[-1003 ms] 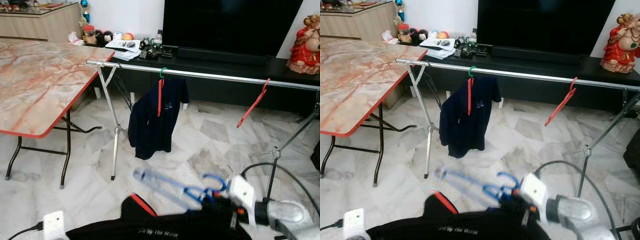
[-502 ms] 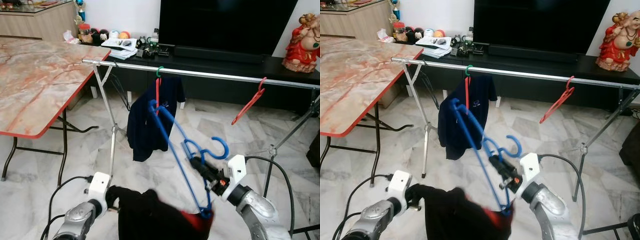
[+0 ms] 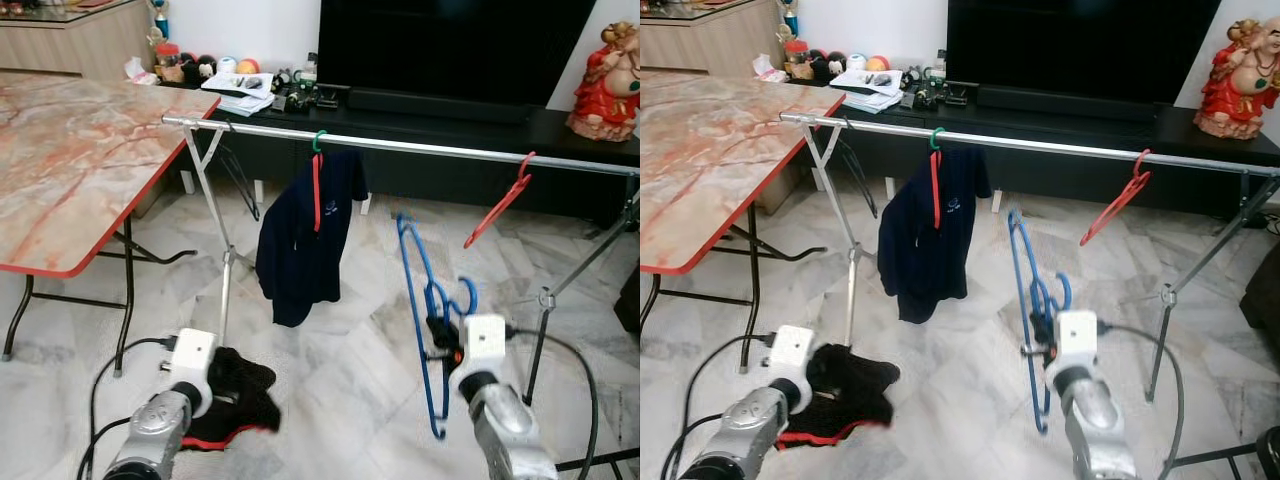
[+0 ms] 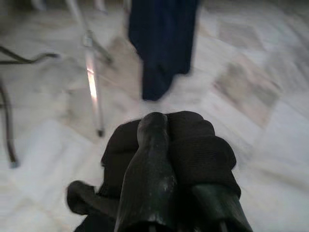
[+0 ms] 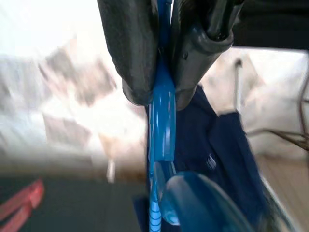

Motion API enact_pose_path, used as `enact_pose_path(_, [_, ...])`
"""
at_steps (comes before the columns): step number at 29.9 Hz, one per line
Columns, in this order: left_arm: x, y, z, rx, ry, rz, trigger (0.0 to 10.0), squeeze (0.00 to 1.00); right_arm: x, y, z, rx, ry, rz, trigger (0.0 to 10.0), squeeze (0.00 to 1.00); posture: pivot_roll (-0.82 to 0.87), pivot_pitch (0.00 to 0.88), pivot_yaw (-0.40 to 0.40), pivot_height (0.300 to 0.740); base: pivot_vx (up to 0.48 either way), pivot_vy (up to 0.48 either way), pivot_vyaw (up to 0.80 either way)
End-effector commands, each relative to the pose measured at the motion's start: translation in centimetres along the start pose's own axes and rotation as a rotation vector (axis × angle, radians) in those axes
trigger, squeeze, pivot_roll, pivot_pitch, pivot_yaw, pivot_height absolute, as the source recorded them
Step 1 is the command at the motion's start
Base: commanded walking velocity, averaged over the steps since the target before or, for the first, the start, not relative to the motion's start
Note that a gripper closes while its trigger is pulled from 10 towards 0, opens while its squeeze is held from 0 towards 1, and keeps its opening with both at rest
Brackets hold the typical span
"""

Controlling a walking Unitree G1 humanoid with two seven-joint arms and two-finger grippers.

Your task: Hang hanger

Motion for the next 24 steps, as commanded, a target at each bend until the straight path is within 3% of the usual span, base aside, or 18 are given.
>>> enact_pose_path(1, [0.1, 1.2, 0.1, 0.055, 0.036, -0.091, 10.0, 0.00, 0.6, -1.6, -1.8, -0.064, -0.094, 0.056, 10.0, 0.00, -0.01, 0.052, -0.040, 0.740, 0.000, 0.000, 0.00])
enact_pose_path(4, [0.6, 2.4, 0.4, 0.124, 0.107, -0.182, 10.0, 0.00, 2.2, -5.1, -3.9, -0.158, -0.246, 0.158, 10.0, 0.00, -0.01, 0.057, -0.026, 0.740, 0.000, 0.000, 0.00])
enact_pose_path(6, [0.6, 2.4, 0.4, 0.124, 0.107, -0.182, 10.0, 0.00, 2.2, -5.1, -3.9, -0.158, -0.246, 0.158, 10.0, 0.00, -0.01, 0.057, -0.026, 0.740, 0.000, 0.000, 0.00])
enact_pose_path(7, [0.8, 2.7, 0.5, 0.128, 0.119, -0.202, 10.0, 0.00, 2.8, -6.2, -4.4, -0.168, -0.278, 0.192, 10.0, 0.00, -0.01, 0.056, -0.025, 0.740, 0.000, 0.000, 0.00])
enact_pose_path(9, [1.1, 2.9, 0.8, 0.117, 0.142, -0.213, 10.0, 0.00, 3.6, -7.4, -5.0, -0.162, -0.326, 0.233, 10.0, 0.00, -0.01, 0.052, -0.017, 0.740, 0.000, 0.000, 0.00])
enact_pose_path(10, [1.6, 3.2, 1.5, 0.094, 0.178, -0.232, 10.0, 0.00, 5.8, -10.0, -6.5, -0.099, -0.412, 0.345, 10.0, 0.00, 0.00, 0.042, -0.006, 0.740, 0.000, 0.000, 0.00])
enact_pose_path(12, [1.8, 3.3, 1.7, 0.088, 0.186, -0.238, 10.0, 0.00, 6.6, -10.8, -6.9, -0.077, -0.429, 0.384, 10.0, 0.00, 0.00, 0.042, -0.006, 0.740, 0.000, 0.000, 0.00])
enact_pose_path(15, [2.1, 3.5, 2.0, 0.080, 0.190, -0.248, 10.0, 0.00, 7.4, -11.7, -7.1, -0.021, -0.415, 0.431, 10.0, 0.00, 0.00, 0.038, 0.000, 0.740, 0.000, 0.000, 0.00])
enact_pose_path(17, [2.6, 3.5, 2.4, 0.068, 0.200, -0.252, 10.0, 0.00, 8.9, -13.3, -7.3, 0.163, -0.377, 0.532, 10.0, 0.00, -0.01, 0.031, 0.006, 0.740, 0.000, 0.000, 0.00])
enact_pose_path(20, [3.0, 3.4, 2.6, 0.058, 0.209, -0.246, 10.0, 0.00, 10.3, -14.7, -7.4, 0.146, -0.391, 0.583, 10.0, 0.00, 0.00, 0.023, 0.019, 0.740, 0.000, 0.000, 0.00])
enact_pose_path(21, [3.2, 3.2, 2.7, 0.062, 0.218, -0.241, 10.0, 0.00, 11.3, -15.8, -7.0, 0.076, -0.405, 0.607, 10.0, 0.00, 0.00, 0.022, 0.021, 0.740, 0.000, 0.000, 0.00])
enact_pose_path(22, [3.2, 3.2, 2.7, 0.062, 0.218, -0.241, 10.0, 0.00, 11.3, -15.8, -7.0, 0.076, -0.405, 0.607, 10.0, 0.00, 0.00, 0.022, 0.021, 0.740, 0.000, 0.000, 0.00])
enact_pose_path(24, [3.5, 3.1, 2.6, 0.069, 0.233, -0.230, 10.0, 0.00, 12.1, -17.3, -5.8, 0.029, -0.379, 0.649, 10.0, 0.00, 0.01, 0.016, 0.026, 0.740, 0.000, 0.000, 0.00])
Point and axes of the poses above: a point about 5 cm out from each wrist's last joint towards the gripper, its own x axis pointing back from the gripper into the wrist, its own y axis along the axis of the wrist's last joint, z = x × y, the point moved 3 cm from there along -x, pointing out of the wrist towards the gripper, and after that the axes turned 9 degrees about -x, right-handed, at the moved point
